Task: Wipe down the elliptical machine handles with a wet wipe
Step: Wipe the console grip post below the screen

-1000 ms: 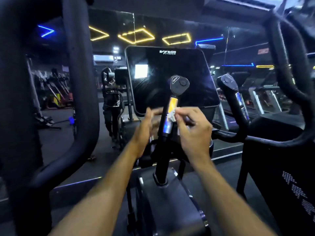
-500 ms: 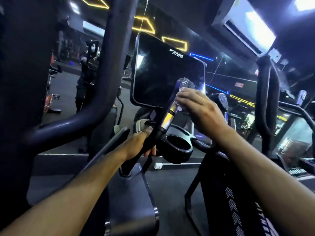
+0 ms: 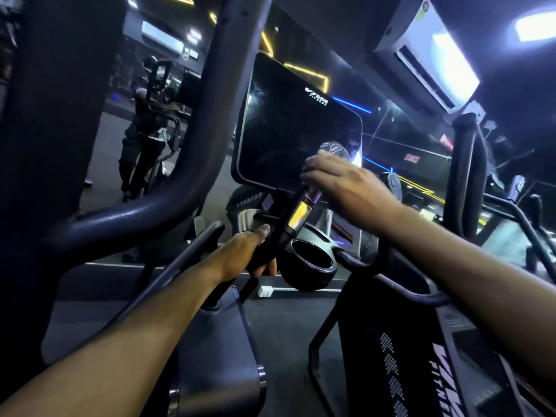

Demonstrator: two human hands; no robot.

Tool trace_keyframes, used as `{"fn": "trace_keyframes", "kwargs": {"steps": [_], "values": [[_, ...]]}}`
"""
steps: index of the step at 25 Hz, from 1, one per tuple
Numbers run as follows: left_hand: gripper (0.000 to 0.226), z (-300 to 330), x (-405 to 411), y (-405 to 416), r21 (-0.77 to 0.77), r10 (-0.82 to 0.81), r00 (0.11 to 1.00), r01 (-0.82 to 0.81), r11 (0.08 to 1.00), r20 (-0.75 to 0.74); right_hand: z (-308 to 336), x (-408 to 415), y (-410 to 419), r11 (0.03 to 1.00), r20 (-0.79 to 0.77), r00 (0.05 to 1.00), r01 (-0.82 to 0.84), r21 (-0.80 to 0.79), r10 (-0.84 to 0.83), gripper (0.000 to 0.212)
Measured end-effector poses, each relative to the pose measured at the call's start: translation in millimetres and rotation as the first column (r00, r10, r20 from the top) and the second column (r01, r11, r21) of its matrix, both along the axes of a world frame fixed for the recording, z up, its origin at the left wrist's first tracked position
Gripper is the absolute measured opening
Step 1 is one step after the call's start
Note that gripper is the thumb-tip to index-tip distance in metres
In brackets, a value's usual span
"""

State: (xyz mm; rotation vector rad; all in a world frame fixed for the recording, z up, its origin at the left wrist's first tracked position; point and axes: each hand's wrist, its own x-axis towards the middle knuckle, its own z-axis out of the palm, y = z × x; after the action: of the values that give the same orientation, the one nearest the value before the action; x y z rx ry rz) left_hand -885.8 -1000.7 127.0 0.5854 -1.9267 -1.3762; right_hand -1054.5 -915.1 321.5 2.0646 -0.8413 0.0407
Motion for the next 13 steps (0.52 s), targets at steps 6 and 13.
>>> {"fn": "trace_keyframes", "kwargs": {"steps": [6, 13], "values": [[0.086, -2, -1, -3, 0.008, -0.016, 1.000, 0.016, 1.000, -0.027, 0, 24, 6, 0.981, -0.276, 0.961, 0.047, 0.189, 0.007, 0.038], [0.085, -6, -5, -12, 0.079, -0.093, 0.994, 0.098, 0.992, -0.062, 44, 42, -9, 0.915, -0.257, 0.920, 0.349, 0.201, -0.295, 0.028]]}}
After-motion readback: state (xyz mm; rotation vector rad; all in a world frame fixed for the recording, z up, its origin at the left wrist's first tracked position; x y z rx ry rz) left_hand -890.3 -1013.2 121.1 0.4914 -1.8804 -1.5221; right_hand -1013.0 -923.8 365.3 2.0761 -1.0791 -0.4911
